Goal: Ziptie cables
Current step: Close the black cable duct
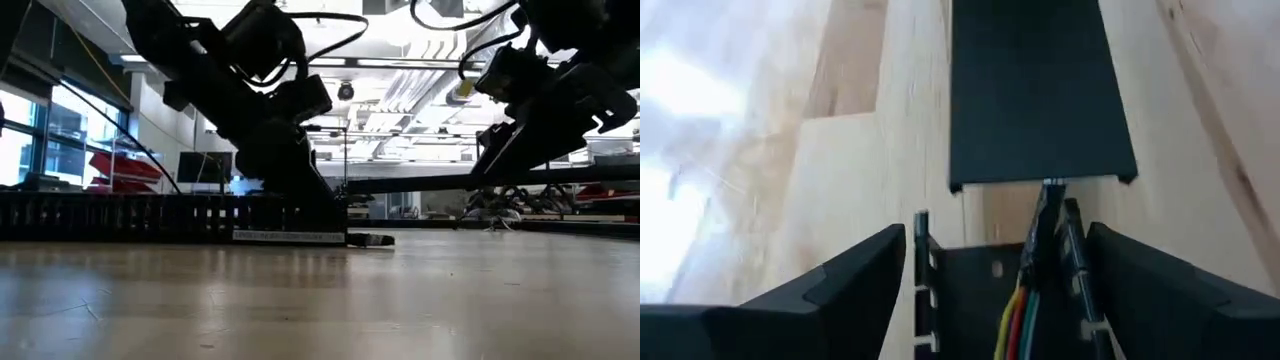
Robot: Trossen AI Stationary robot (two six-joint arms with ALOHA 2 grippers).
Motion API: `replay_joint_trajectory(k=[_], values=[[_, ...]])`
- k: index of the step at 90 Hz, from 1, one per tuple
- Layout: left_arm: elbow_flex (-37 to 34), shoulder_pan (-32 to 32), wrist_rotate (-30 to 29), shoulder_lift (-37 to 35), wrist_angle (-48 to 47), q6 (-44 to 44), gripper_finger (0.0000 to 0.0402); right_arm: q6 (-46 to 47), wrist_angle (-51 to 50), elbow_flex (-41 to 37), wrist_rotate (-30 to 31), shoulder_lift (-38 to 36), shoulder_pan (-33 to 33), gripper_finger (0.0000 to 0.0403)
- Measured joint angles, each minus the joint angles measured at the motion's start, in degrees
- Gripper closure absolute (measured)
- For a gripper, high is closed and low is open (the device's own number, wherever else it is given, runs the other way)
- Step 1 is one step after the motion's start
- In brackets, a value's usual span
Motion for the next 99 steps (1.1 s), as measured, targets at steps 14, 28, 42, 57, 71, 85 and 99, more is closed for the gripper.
replay_joint_trajectory(k=[14,28,42,57,71,85,99], values=[[0.0,0.0,0.0,0.0,0.0,-0.2,0.0137,-0.4,4.8,-1.5,0.0,0.0,-0.8,0.0190],[0.0,0.0,-0.1,0.0,0.0,-0.3,0.0153,-0.6,5.6,-2.6,-0.3,0.0,-1.1,0.0190],[0.0,0.0,-0.1,0.0,0.0,-0.7,0.0166,-1.1,5.8,-2.7,-1.1,0.0,-1.1,0.0190],[0.0,0.0,-0.2,0.0,0.0,-1.1,0.0171,-1.1,5.8,-2.7,-0.9,0.6,-1.1,0.0190],[0.0,0.0,-0.2,0.0,0.0,-1.1,0.0172,-1.1,5.9,-2.7,-0.5,2.7,-1.7,0.0190],[0.0,-0.1,0.0,0.0,0.0,-1.1,0.0172,-1.5,6.8,-2.7,-1.5,3.0,-3.3,0.0190],[0.0,-0.1,0.1,0.0,0.0,-1.1,0.0172,-1.5,7.1,-2.7,-3.6,3.0,-4.0,0.0190]])
